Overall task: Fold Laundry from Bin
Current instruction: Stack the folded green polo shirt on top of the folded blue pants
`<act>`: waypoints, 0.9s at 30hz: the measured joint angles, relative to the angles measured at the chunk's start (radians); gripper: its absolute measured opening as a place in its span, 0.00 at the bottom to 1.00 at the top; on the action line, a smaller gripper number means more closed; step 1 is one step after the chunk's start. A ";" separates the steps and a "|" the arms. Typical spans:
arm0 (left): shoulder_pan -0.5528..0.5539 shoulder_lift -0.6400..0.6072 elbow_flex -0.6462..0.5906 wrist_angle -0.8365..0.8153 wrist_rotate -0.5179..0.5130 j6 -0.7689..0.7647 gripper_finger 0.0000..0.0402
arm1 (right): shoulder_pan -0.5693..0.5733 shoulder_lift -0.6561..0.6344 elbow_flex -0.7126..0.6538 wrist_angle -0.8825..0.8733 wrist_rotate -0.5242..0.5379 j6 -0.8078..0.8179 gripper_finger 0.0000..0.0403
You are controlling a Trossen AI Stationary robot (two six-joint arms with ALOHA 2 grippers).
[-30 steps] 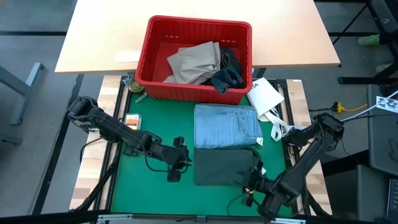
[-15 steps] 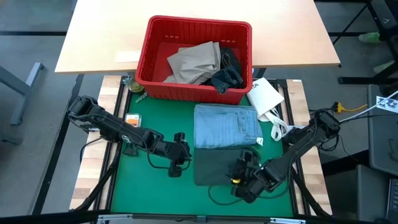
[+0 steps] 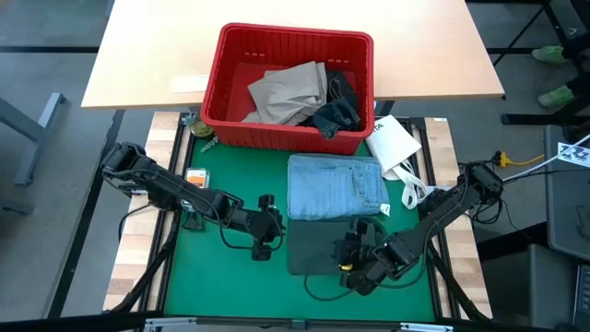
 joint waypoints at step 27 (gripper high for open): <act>0.033 0.104 0.001 -0.053 0.153 -0.666 0.48 | 0.000 0.080 -0.001 -0.006 0.003 -0.077 0.41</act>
